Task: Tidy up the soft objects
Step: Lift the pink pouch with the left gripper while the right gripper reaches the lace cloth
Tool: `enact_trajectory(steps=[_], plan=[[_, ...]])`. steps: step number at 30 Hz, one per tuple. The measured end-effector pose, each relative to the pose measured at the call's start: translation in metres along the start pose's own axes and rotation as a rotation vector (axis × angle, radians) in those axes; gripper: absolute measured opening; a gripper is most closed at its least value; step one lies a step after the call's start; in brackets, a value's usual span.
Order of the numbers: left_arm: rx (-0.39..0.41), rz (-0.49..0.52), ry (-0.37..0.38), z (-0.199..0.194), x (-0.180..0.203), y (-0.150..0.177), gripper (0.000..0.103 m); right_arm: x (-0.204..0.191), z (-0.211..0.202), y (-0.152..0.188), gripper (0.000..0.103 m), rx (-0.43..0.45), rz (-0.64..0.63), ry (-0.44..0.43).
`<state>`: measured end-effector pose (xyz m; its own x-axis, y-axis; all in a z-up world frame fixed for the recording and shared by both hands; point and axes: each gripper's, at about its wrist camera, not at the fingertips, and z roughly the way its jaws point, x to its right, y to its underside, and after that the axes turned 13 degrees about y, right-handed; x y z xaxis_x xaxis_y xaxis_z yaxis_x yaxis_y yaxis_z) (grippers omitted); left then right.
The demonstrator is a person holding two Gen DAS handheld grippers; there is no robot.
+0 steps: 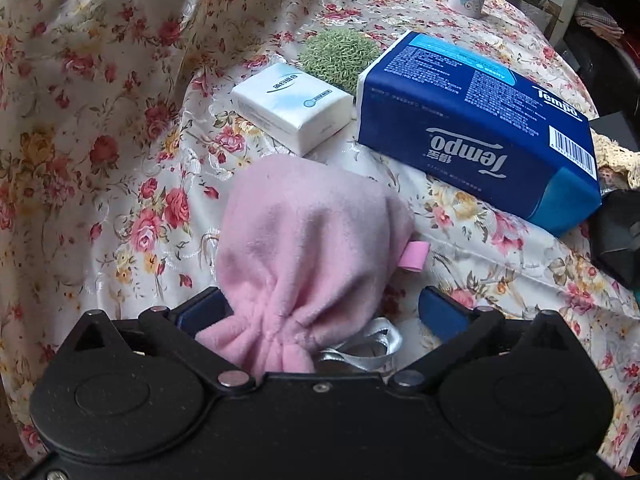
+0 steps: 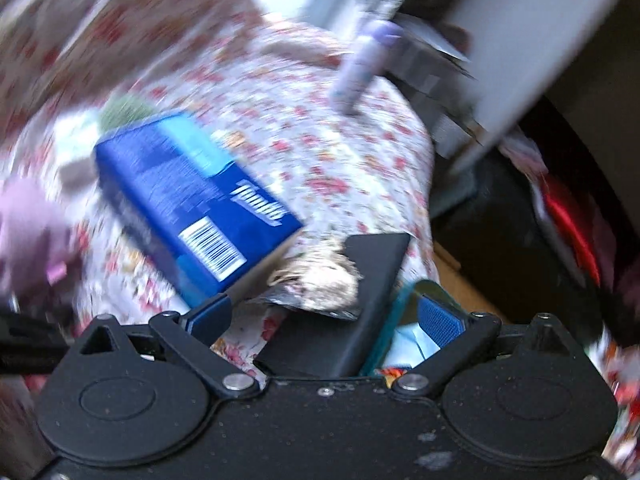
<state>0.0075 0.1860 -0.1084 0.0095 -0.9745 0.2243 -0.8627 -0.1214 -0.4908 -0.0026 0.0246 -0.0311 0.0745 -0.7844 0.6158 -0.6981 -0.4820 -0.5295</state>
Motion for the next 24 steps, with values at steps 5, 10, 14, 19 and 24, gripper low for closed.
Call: enact_trajectory(steps=[5, 10, 14, 19, 24], plan=[[0.005, -0.002, 0.004, -0.003, 0.002, 0.002, 0.1, -0.016, 0.015, -0.001, 0.089, 0.043, -0.158, 0.009], [0.008, 0.004, 0.002, -0.002, 0.002, 0.002, 0.1, -0.023, 0.023, -0.003, 0.074, 0.064, -0.24, -0.009], [0.008, 0.007, 0.002, -0.001, 0.002, 0.002, 0.1, -0.033, 0.026, -0.002, 0.037, 0.04, -0.282, -0.017], [0.008, 0.008, 0.002, -0.001, 0.002, 0.001, 0.1, -0.022, 0.012, 0.008, 0.024, 0.021, -0.214, -0.022], [0.01, 0.009, 0.002, -0.001, 0.002, 0.001, 0.1, -0.014, -0.029, 0.028, 0.024, 0.031, -0.133, -0.102]])
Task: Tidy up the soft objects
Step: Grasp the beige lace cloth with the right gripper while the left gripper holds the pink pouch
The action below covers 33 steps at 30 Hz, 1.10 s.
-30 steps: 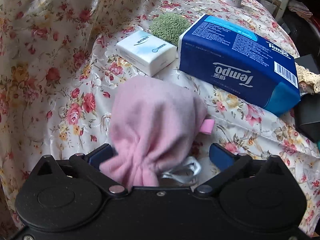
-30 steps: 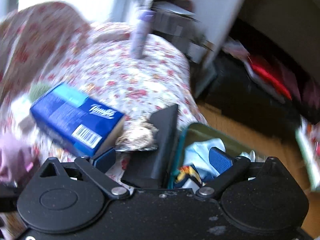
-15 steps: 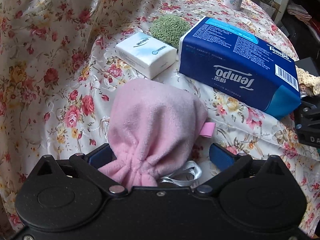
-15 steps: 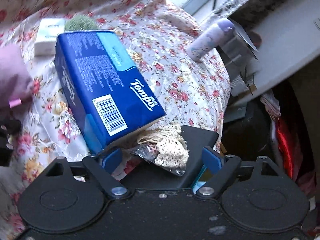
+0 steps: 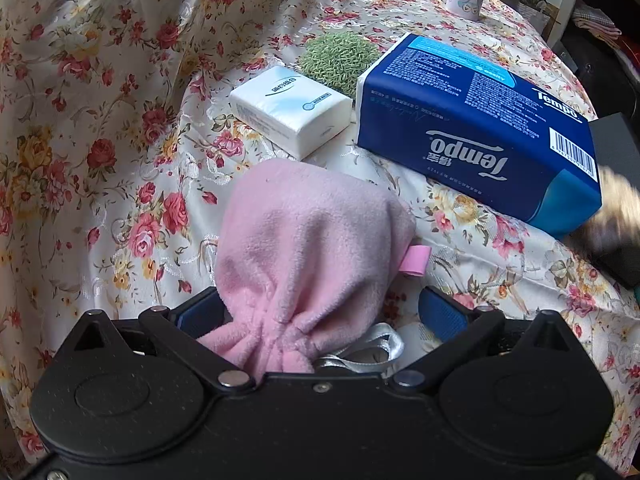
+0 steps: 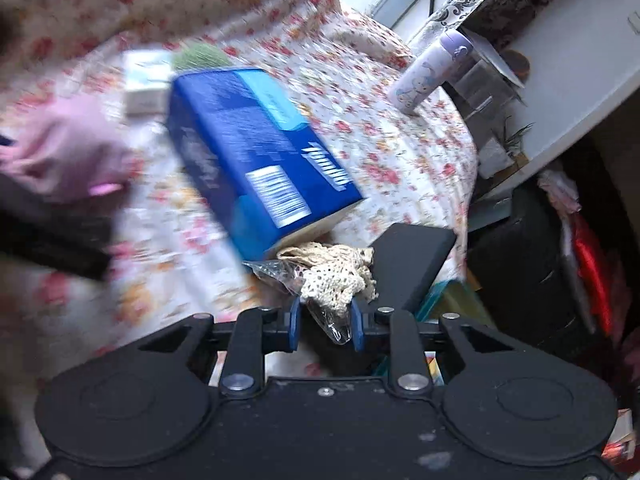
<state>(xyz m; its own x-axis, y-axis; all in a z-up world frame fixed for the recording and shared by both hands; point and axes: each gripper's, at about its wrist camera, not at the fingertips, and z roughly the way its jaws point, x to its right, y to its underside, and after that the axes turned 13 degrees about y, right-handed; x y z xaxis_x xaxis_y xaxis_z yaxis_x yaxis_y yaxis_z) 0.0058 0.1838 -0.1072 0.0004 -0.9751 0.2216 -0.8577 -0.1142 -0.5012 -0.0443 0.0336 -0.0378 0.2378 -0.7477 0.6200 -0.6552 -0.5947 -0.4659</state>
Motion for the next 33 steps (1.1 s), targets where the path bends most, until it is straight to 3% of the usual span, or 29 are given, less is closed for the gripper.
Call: enact_trajectory(steps=[3, 4, 5, 9, 11, 15, 17, 21, 25, 30, 33], plan=[[0.0, 0.0, 0.0, 0.0, 0.0, 0.0, 0.1, -0.01, -0.025, 0.016, 0.023, -0.012, 0.019, -0.086], [0.0, 0.0, 0.0, 0.0, 0.0, 0.0, 0.1, -0.014, -0.03, 0.02, 0.029, -0.022, 0.013, -0.098], [0.0, 0.0, 0.0, 0.0, 0.0, 0.0, 0.1, -0.019, -0.035, 0.024, 0.047, -0.034, 0.002, -0.106], [-0.002, 0.001, 0.0, 0.0, 0.0, 0.001, 0.1, -0.021, -0.049, 0.027, 0.071, -0.031, 0.018, -0.101], [-0.007, 0.0, 0.001, 0.0, 0.0, 0.0, 0.1, -0.01, -0.048, 0.022, 0.082, -0.053, 0.093, -0.128], [-0.018, 0.009, 0.003, 0.001, -0.001, -0.002, 0.1, 0.018, -0.031, 0.015, 0.088, -0.13, 0.304, -0.209], [-0.023, 0.015, 0.004, 0.001, -0.001, -0.003, 0.1, 0.027, -0.016, 0.013, 0.097, -0.173, 0.391, -0.223], [-0.031, 0.027, 0.007, 0.002, -0.001, -0.003, 0.1, 0.04, 0.013, 0.01, 0.099, -0.263, 0.545, -0.242], [-0.036, 0.044, 0.01, 0.002, -0.001, -0.003, 0.1, 0.045, 0.042, 0.004, 0.099, -0.34, 0.62, -0.294], [-0.042, 0.096, 0.031, -0.002, 0.0, 0.0, 0.1, 0.039, 0.066, -0.008, 0.097, -0.408, 0.633, -0.285], [-0.058, 0.132, 0.036, -0.008, 0.003, 0.002, 0.099, 0.03, 0.077, -0.014, 0.085, -0.422, 0.573, -0.281]])
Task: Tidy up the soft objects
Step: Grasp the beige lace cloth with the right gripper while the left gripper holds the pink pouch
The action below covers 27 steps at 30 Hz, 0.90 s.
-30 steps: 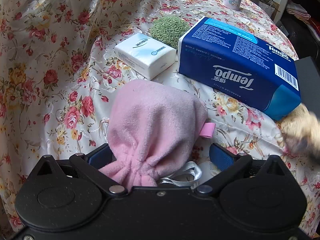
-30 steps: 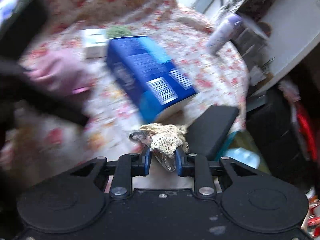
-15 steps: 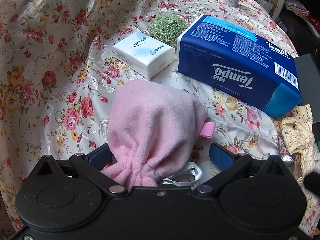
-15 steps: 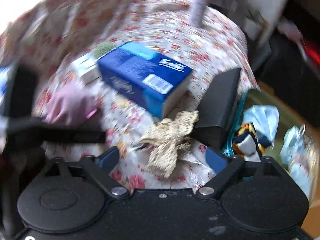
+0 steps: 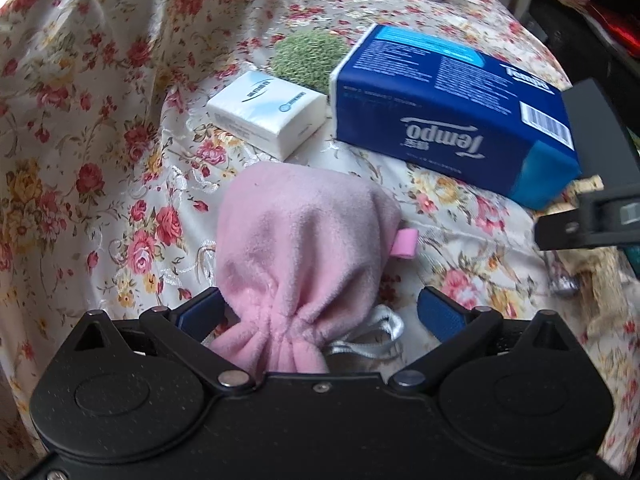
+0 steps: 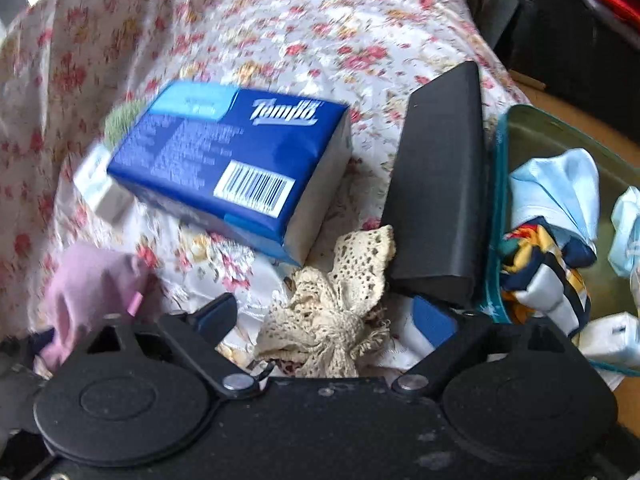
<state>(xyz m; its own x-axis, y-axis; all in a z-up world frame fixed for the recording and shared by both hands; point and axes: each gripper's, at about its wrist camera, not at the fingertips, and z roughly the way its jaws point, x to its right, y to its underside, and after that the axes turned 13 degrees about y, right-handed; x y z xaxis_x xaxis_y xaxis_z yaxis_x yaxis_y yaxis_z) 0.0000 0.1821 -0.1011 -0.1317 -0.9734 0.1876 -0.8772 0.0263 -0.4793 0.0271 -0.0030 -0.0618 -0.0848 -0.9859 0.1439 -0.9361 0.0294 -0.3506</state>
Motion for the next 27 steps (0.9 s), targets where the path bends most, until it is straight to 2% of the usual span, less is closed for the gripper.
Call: enact_trajectory(steps=[2, 4, 8, 13, 16, 19, 24, 26, 27], plan=[[-0.013, 0.033, -0.009, -0.005, 0.004, 0.001, 0.099, -0.005, 0.004, 0.004, 0.071, -0.003, -0.037, 0.032], [-0.024, 0.087, -0.025, -0.012, 0.011, 0.003, 0.099, -0.005, 0.007, 0.007, 0.063, -0.019, -0.053, 0.023], [-0.025, 0.144, -0.025, -0.029, 0.017, 0.005, 0.099, 0.002, -0.001, 0.01, 0.062, -0.01, -0.041, -0.002], [-0.009, 0.076, -0.035, -0.04, 0.007, -0.008, 0.099, 0.017, -0.02, 0.015, 0.061, 0.016, 0.002, -0.055], [-0.004, 0.046, -0.081, -0.031, 0.002, -0.021, 0.099, 0.025, -0.028, 0.017, 0.061, 0.033, 0.027, -0.076], [-0.024, 0.03, -0.105, -0.018, -0.002, -0.031, 0.099, 0.03, -0.039, 0.02, 0.056, 0.067, 0.037, -0.073], [-0.081, 0.002, -0.111, 0.005, -0.004, -0.038, 0.099, 0.044, -0.047, 0.023, 0.049, 0.098, 0.062, -0.087], [-0.096, -0.018, -0.095, 0.008, -0.004, -0.037, 0.094, 0.048, -0.046, 0.023, 0.049, 0.092, 0.072, -0.094], [-0.101, -0.023, -0.069, 0.009, -0.003, -0.037, 0.081, 0.051, -0.045, 0.023, 0.049, 0.084, 0.083, -0.096]])
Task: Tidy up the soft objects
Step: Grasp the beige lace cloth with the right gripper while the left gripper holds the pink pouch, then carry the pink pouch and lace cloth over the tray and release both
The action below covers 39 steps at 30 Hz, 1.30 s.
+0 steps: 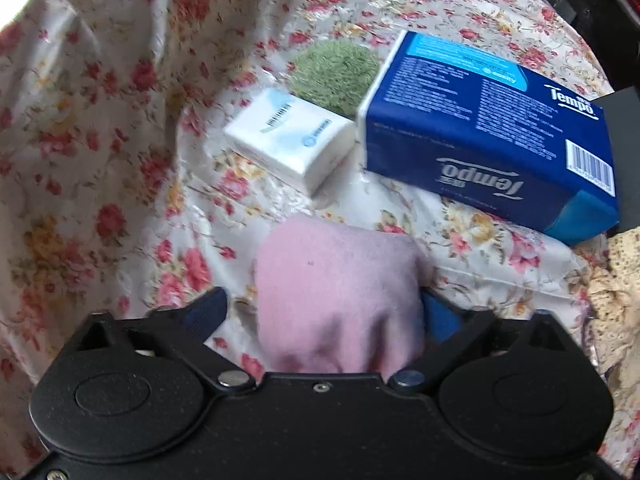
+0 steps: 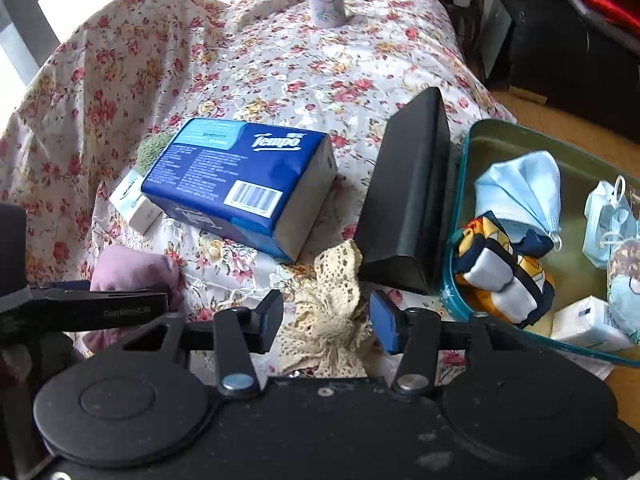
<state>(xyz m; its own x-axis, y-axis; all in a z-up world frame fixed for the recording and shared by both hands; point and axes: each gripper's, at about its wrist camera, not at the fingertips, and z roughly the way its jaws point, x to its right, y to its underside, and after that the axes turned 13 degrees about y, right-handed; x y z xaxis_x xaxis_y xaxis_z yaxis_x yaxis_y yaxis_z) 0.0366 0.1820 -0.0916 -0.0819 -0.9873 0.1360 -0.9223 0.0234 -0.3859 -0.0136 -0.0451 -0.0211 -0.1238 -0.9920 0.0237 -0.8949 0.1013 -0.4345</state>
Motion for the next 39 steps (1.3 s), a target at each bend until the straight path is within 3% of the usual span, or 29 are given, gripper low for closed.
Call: enact_trajectory(steps=[1, 3, 4, 5, 9, 16, 21, 22, 23, 29, 35, 39], plan=[[-0.003, 0.002, 0.03, 0.0, 0.001, 0.0, 0.069, 0.003, 0.001, 0.0, 0.053, -0.006, 0.013, 0.003], [0.003, 0.015, 0.046, -0.002, 0.007, 0.0, 0.062, 0.01, 0.005, -0.001, 0.067, -0.019, 0.042, 0.015], [0.005, 0.028, 0.04, -0.003, 0.009, 0.001, 0.06, 0.014, 0.007, -0.002, 0.086, -0.03, 0.054, 0.02], [0.007, 0.04, 0.036, -0.003, 0.012, 0.002, 0.06, 0.017, 0.009, -0.003, 0.093, -0.04, 0.067, 0.021], [0.011, 0.035, 0.05, -0.009, 0.01, 0.003, 0.058, 0.019, 0.019, -0.001, 0.097, -0.08, 0.079, 0.016], [0.016, -0.019, 0.054, -0.018, -0.007, 0.0, 0.057, -0.026, 0.039, 0.011, 0.096, -0.063, -0.097, 0.127], [0.036, -0.039, 0.061, -0.026, -0.019, 0.001, 0.057, -0.065, 0.046, 0.027, 0.077, -0.019, -0.291, 0.205], [0.041, -0.039, 0.061, -0.027, -0.02, 0.001, 0.057, -0.068, 0.045, 0.03, 0.065, -0.003, -0.305, 0.214], [0.046, -0.036, 0.061, -0.029, -0.021, 0.002, 0.057, -0.071, 0.042, 0.031, 0.06, 0.007, -0.32, 0.205], [0.075, -0.014, 0.067, -0.039, -0.021, -0.001, 0.057, -0.06, 0.023, 0.029, 0.06, 0.01, -0.251, 0.035], [0.117, 0.002, 0.095, -0.056, -0.014, -0.009, 0.057, -0.043, -0.012, 0.016, 0.06, 0.117, -0.146, -0.115], [0.151, 0.05, 0.12, -0.07, 0.003, -0.019, 0.057, -0.019, -0.031, 0.003, 0.06, 0.195, -0.059, -0.111]])
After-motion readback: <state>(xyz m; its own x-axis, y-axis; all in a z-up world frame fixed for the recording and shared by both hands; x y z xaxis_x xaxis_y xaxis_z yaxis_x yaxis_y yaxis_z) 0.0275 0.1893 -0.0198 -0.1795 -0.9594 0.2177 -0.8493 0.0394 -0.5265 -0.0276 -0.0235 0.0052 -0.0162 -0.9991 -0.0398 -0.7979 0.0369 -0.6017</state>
